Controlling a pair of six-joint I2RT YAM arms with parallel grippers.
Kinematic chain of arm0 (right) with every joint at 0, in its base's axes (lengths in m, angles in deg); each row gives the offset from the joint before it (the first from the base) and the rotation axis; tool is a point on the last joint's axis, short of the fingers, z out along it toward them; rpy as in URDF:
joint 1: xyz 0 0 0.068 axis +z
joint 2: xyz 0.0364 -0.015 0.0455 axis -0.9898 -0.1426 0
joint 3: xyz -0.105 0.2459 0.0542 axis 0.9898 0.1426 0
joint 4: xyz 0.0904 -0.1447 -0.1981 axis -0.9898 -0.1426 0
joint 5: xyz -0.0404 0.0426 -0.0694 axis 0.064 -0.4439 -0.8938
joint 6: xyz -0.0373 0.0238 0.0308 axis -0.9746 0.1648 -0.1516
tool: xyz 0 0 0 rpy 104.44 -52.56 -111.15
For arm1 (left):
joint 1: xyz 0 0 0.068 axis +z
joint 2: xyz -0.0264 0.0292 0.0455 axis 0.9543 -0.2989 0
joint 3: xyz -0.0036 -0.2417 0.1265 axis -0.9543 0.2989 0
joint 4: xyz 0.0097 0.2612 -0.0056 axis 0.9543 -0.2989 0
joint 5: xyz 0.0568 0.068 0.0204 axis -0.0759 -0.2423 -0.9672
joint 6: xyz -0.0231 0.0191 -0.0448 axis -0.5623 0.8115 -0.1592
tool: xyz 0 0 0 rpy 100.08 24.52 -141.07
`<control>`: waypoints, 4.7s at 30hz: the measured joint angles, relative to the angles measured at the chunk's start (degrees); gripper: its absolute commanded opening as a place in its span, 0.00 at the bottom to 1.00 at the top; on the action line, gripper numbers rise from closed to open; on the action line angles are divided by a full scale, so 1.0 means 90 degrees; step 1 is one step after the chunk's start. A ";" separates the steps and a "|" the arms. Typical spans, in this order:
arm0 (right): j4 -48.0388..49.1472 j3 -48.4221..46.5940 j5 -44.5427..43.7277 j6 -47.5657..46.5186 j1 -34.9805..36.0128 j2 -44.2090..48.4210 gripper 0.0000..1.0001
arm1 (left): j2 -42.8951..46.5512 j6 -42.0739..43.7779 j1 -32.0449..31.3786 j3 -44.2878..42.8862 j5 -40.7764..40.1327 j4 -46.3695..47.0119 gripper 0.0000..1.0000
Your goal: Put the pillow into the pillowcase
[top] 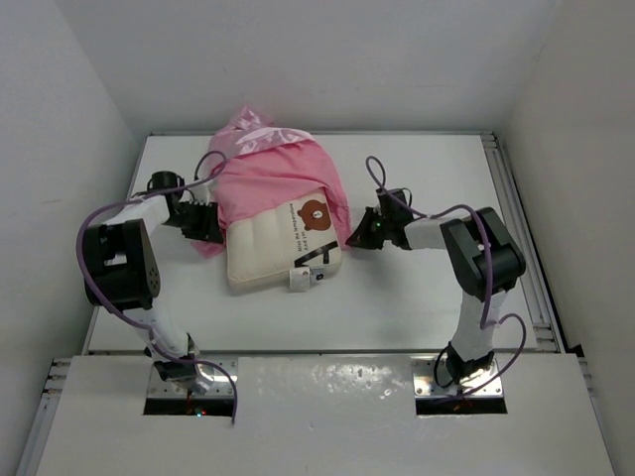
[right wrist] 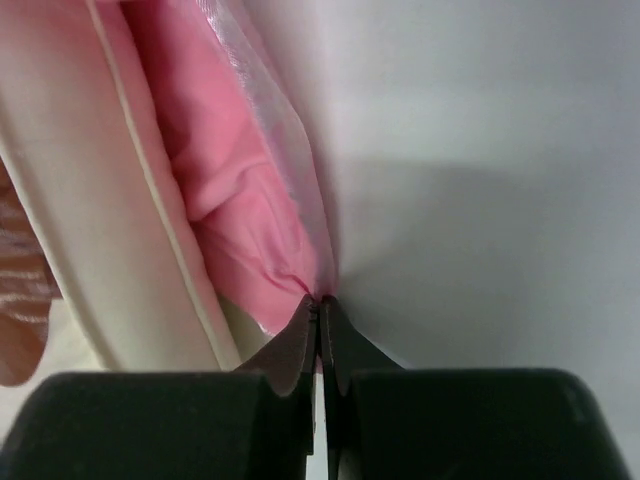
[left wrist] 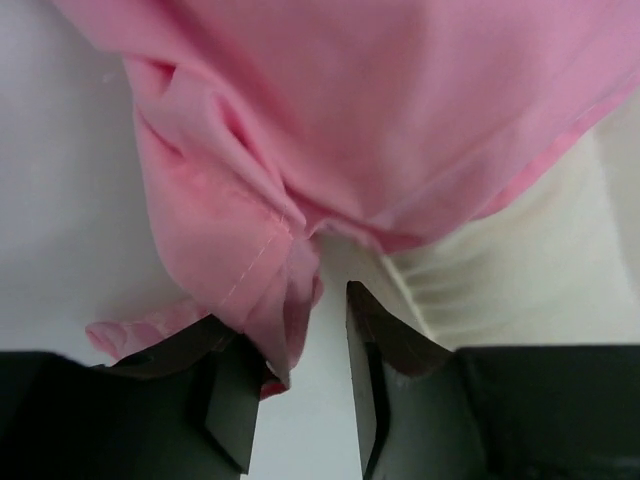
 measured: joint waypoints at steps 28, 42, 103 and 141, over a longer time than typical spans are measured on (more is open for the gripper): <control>0.0075 0.0765 0.0962 -0.0933 -0.0418 0.1571 0.37 | -0.0090 0.0704 0.0491 -0.0940 0.0852 -0.1219 0.00; -0.1139 -0.2050 0.0056 -0.1528 -0.0583 -0.0918 0.58 | 0.0010 0.0801 0.0430 -0.0843 0.0901 -0.1205 0.00; 0.0500 -0.5950 0.1785 0.0605 -0.0964 0.1770 0.00 | -0.0826 -0.8216 0.2055 -0.9211 0.3694 0.5802 0.00; -0.0748 -0.7223 0.0644 -0.1256 -0.1018 0.1909 0.00 | -0.0729 -0.7941 0.2193 -0.8624 0.2939 0.5846 0.00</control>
